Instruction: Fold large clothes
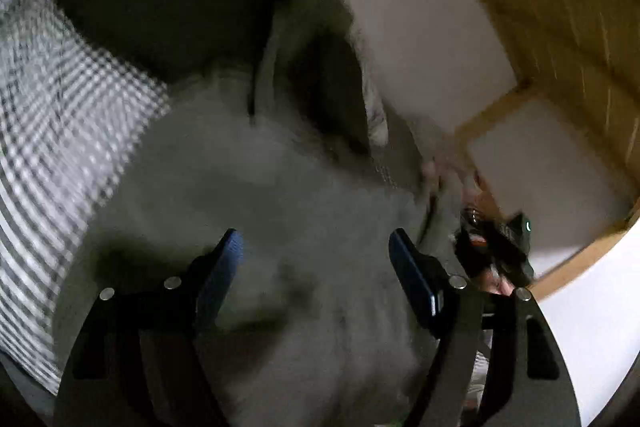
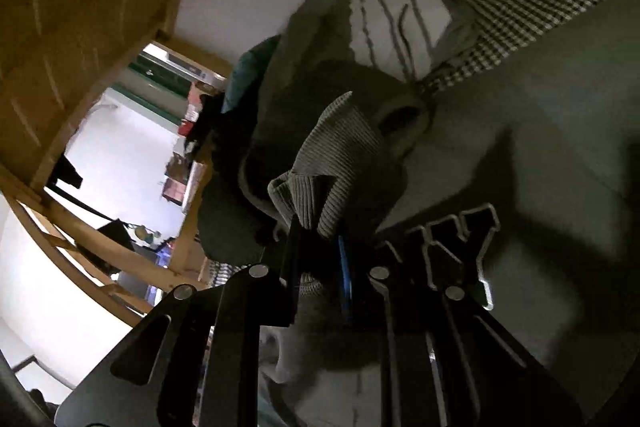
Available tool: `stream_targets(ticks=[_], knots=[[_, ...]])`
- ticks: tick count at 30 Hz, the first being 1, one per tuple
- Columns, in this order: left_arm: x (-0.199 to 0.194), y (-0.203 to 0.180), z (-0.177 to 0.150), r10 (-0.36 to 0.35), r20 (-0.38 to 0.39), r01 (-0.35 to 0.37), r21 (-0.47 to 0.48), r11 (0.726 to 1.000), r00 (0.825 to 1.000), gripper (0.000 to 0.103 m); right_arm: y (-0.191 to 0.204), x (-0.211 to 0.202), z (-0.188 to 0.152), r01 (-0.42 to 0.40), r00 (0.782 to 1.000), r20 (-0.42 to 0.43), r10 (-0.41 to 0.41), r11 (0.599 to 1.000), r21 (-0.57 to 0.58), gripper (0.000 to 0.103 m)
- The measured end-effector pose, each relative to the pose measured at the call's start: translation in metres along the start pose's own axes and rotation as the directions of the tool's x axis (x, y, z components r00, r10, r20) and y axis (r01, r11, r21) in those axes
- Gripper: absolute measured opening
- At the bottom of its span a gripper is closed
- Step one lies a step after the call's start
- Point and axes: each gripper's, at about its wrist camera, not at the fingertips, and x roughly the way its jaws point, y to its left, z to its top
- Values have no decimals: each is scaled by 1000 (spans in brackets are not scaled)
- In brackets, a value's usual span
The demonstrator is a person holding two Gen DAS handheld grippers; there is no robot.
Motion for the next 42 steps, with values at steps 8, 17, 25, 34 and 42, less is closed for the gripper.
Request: stream_targets(ticks=[8,17,25,34,42], knots=[[126,64,62,291,-363,-272,103,957,885,59,-15,15,-16,6,1000,-31,-6,1000,12,16],[90,121,86,211,-243,-247,-130,960,947,18,-16,10,-30,-105,994,0,105,994,-4,17],[17,143,129,330,-48,-334,-135,933,943,1,-11,30,-28,-78,997,0,78,996,-42,17],[27,84,100,180,-59,-179,16,984,982,96,-80,33,-57,224,969,-106,-224,974,-11,22],[107,-8,6,221,-199,-148,327,933,955,96,-70,7,-51,194,980,-61,-192,980,33,76]])
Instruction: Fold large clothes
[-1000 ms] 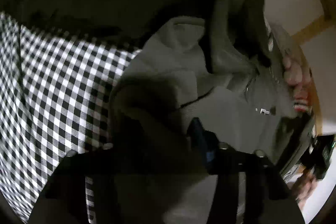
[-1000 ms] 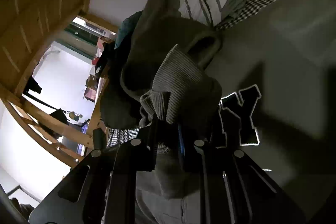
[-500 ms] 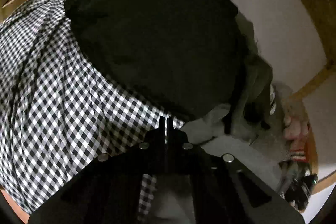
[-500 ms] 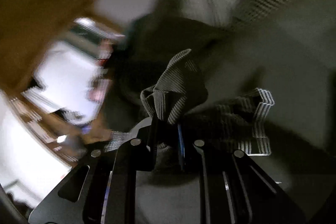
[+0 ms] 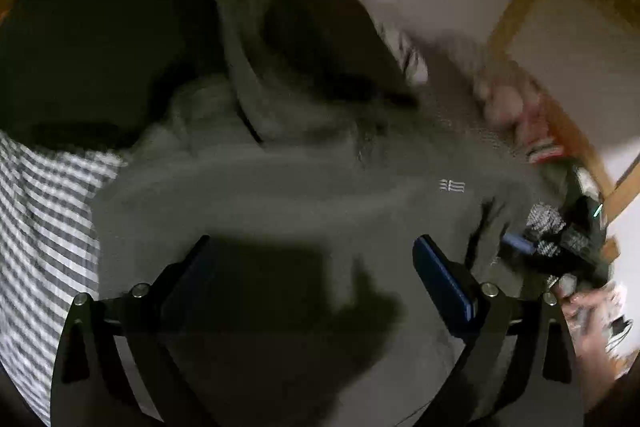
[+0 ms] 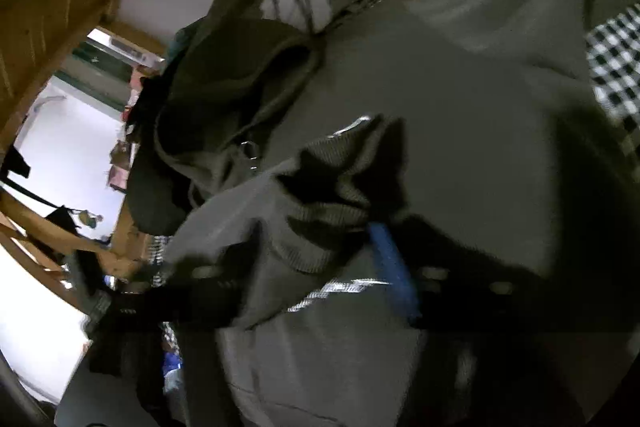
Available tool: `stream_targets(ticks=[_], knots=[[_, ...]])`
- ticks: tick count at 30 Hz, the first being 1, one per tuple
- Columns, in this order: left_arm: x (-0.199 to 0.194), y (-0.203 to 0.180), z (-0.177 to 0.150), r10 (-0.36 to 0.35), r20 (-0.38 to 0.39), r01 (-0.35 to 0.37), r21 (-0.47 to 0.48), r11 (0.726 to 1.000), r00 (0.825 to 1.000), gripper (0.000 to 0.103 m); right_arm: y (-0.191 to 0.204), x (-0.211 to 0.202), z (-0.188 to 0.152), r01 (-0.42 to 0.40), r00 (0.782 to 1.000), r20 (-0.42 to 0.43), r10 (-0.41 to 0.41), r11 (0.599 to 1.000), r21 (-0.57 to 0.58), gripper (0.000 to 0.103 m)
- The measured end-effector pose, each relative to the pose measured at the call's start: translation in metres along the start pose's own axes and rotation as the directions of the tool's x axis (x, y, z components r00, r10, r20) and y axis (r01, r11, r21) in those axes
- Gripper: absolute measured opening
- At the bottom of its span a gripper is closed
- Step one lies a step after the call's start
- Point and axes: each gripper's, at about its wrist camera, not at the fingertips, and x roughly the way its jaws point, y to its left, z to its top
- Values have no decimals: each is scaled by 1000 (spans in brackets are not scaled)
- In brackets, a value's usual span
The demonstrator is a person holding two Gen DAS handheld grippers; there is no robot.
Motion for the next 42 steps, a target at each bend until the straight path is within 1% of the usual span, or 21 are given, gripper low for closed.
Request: stream_targets(ticks=[3,4,5,6,7,8,11,13,17,20,22,24,26,27,28,30,34,37,40,41,42], knots=[[45,-12,-28,117,-113,-113,40,993,987,96,5,18,7,-58,998,-31,60,997,48,78],[47,-16,-34,166,-88,-157,94,983,982,96,7,22,10,-69,997,-27,71,996,58,77],[51,-30,-48,251,-28,-240,205,949,968,97,10,31,15,-68,997,-33,70,995,69,70],[51,-37,-55,286,19,-282,244,928,958,97,13,39,17,-34,998,-54,37,997,72,37],[48,-39,-60,298,55,-302,243,922,953,97,18,50,21,25,996,-87,-20,998,57,16],[46,-36,-61,297,62,-304,224,926,953,97,31,59,26,46,993,-106,-46,999,1,15],[44,-30,-58,280,35,-281,197,939,959,97,78,39,37,-167,986,-31,164,976,-137,9],[44,-28,-58,271,37,-273,189,943,962,97,97,21,46,-204,977,17,212,957,-206,8],[45,-38,-61,285,31,-286,191,939,958,97,50,18,58,45,999,13,-44,992,-115,8],[48,-45,-59,292,34,-293,193,936,956,97,5,11,51,292,956,20,-291,954,-62,8],[47,-47,-60,304,43,-306,195,932,952,98,-4,-1,40,388,921,51,-385,918,-83,11],[49,-48,-61,312,46,-315,190,930,949,98,17,-13,30,403,915,108,-389,901,-161,13],[51,-49,-59,326,48,-329,177,928,944,98,55,-14,16,457,889,174,-423,845,-278,52],[50,-49,-59,333,49,-336,172,926,942,98,76,-8,6,469,883,200,-424,814,-343,94],[51,-49,-58,340,51,-344,166,924,939,99,89,-2,-1,470,883,222,-414,790,-393,99],[55,-51,-57,351,56,-355,163,920,935,99,122,32,-23,463,883,206,-422,705,-537,99],[55,-48,-58,335,66,-341,160,926,940,99,108,99,-37,520,799,70,-597,628,-578,99],[55,-45,-55,315,47,-319,148,936,948,99,95,90,-43,533,801,92,-592,635,-559,99],[57,-44,-56,313,52,-317,145,937,948,99,88,66,-42,623,744,146,-652,599,-503,99],[57,-45,-56,317,58,-322,142,936,947,99,88,58,-40,627,748,144,-648,618,-475,99],[58,-45,-56,320,61,-326,141,935,945,99,90,50,-41,597,776,132,-616,652,-467,99]])
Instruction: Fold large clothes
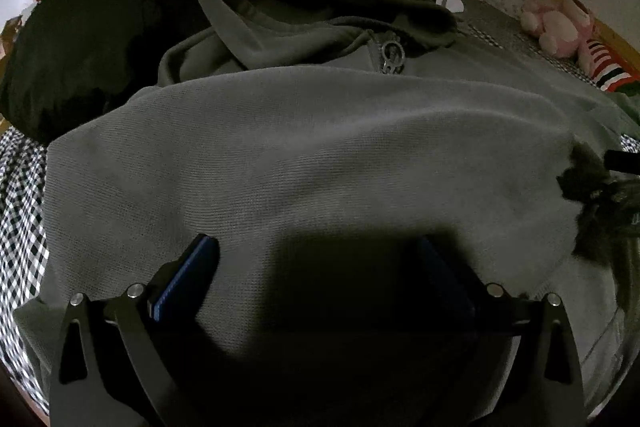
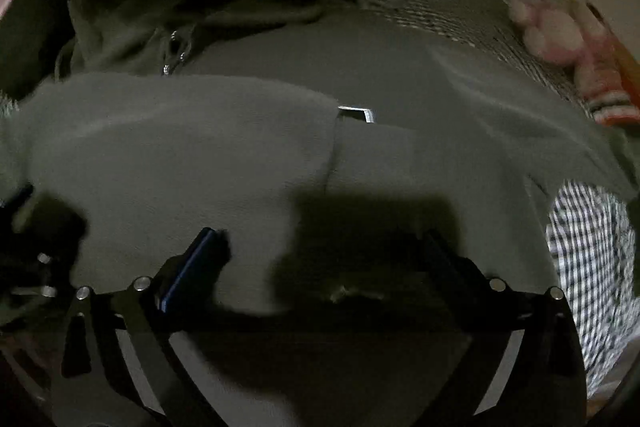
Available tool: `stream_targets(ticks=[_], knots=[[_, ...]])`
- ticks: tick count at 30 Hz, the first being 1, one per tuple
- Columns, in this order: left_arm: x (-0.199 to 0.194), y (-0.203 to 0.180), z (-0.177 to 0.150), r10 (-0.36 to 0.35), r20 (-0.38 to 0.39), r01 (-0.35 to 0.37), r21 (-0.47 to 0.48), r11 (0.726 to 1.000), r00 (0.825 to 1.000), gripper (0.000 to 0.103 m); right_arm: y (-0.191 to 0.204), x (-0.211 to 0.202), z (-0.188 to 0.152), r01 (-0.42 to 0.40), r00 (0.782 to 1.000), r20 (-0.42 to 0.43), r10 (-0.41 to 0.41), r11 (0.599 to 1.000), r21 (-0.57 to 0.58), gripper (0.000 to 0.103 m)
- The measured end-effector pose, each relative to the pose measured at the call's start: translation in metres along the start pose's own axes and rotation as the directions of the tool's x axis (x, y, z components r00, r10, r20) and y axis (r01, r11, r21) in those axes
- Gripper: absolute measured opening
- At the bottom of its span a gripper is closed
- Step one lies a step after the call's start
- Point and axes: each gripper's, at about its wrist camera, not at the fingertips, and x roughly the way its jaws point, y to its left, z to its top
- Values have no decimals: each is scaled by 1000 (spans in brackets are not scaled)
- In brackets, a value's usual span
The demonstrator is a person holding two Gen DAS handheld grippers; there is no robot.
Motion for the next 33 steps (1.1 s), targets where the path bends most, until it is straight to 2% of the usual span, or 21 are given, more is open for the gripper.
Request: stream_targets(ticks=[1,2,4,5,7,11,14,16,17,20,21,23,25,28,33], knots=[[0,-1,0,8,5,-8,-1,1000,1000,99,1,-7,-3,-56,998,4,56,998,-4,99],[0,-2,0,13,8,-13,-4,1000,1000,99,6,-7,-5,-68,998,2,68,997,-19,99],[1,-4,1,28,7,-28,-11,1000,1000,99,19,5,-17,-21,999,-51,16,995,-96,99],[2,-5,2,35,4,-35,-16,999,999,99,23,14,-20,-9,997,-74,2,995,-98,99],[2,-7,2,46,6,-45,-19,999,999,99,7,20,-26,-68,996,-54,67,998,-16,100],[3,-10,3,62,17,-62,-12,998,998,99,6,22,-27,-85,996,-32,84,995,-42,101],[1,-11,8,75,-8,-76,-37,996,997,98,2,17,-25,-104,994,-29,102,994,-38,100],[-5,-16,16,73,-24,-74,-56,996,997,98,-10,9,-26,-169,986,-12,169,986,-8,100],[-11,-24,20,61,-14,-61,-45,997,998,98,-7,12,-15,-199,980,-1,199,980,13,100],[-28,-53,29,135,44,-136,39,990,990,98,-28,-10,-9,-228,973,38,226,971,68,100],[-34,-66,34,139,60,-143,69,987,988,98,-39,-17,-8,-228,973,47,225,970,81,100],[-47,-82,45,108,77,-112,51,992,991,98,-58,-33,-7,-224,974,56,220,970,97,100],[-59,-98,60,23,85,-23,5,1000,996,98,-81,-45,-1,-209,977,64,203,972,107,100],[-66,-129,85,-75,68,77,-28,997,995,98,-111,-57,11,-179,983,73,171,976,123,100],[-69,-179,115,-149,62,150,-11,989,987,98,-167,-75,28,-127,990,76,117,981,144,100]])
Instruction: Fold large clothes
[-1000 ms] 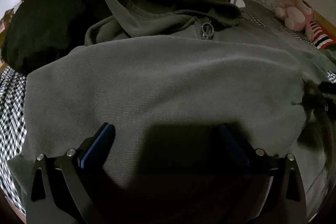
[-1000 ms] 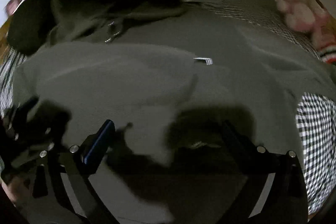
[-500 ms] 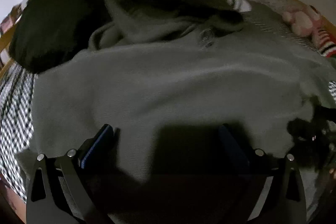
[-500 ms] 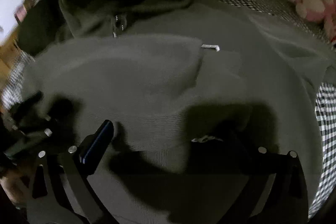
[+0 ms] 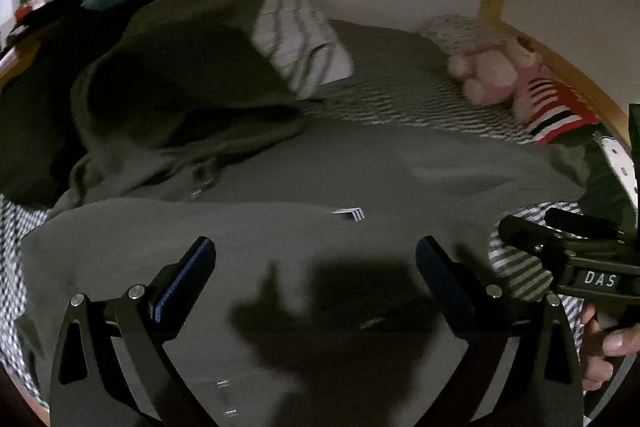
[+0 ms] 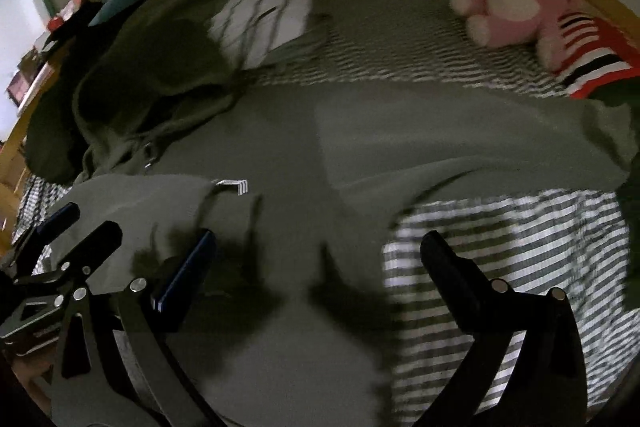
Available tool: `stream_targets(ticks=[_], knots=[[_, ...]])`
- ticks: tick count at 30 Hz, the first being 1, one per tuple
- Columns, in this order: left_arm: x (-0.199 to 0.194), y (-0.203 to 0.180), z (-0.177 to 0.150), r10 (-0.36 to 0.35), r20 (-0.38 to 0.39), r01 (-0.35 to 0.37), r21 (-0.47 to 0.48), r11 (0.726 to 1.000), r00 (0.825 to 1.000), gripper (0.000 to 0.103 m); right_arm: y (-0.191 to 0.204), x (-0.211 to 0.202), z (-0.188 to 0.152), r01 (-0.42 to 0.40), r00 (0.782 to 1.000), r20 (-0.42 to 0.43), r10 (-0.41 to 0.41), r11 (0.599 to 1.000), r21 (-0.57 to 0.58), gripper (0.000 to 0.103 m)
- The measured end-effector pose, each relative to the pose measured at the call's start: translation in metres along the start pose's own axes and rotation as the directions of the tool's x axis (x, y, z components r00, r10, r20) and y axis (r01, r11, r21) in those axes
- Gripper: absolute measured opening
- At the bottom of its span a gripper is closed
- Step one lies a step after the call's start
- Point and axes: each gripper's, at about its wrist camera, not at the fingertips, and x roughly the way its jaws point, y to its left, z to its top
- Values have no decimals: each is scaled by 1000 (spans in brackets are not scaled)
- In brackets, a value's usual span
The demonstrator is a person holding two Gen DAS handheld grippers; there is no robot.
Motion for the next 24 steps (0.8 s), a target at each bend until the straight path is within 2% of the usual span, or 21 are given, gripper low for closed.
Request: stream_targets(ticks=[5,12,19,24], knots=[[18,-51,16,-45,-13,46,38,998,999,98,-43,-8,17,46,999,8,-46,999,4,100],[52,-114,25,-90,-54,95,108,990,995,98,-116,-8,26,96,995,-1,-96,993,71,100],[94,-174,24,-144,-111,162,180,970,983,98,-187,4,29,135,991,-41,-130,978,159,100],[123,-213,24,-162,-139,193,256,947,977,98,-241,14,32,136,990,-67,-123,957,257,100]])
